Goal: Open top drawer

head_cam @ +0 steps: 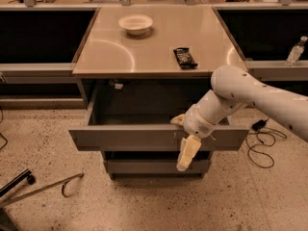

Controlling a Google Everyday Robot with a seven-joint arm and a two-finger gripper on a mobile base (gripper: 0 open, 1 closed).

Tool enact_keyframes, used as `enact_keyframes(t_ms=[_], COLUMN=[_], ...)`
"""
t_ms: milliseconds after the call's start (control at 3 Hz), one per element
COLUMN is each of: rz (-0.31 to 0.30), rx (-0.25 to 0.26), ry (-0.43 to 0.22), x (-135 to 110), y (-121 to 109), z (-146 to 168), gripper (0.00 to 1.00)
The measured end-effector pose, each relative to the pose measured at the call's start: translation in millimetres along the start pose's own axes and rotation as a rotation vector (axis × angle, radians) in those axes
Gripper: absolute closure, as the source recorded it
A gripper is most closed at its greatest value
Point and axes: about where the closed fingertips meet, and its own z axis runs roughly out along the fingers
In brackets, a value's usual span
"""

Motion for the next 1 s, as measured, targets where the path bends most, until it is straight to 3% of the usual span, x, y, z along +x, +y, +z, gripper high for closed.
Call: enact_keyframes(t_ms=[1000], rz=[0.016], rx=[-0.033], ry=[-0.032], x=[2.4], y=[15.6], z=[8.4], gripper=[0.0])
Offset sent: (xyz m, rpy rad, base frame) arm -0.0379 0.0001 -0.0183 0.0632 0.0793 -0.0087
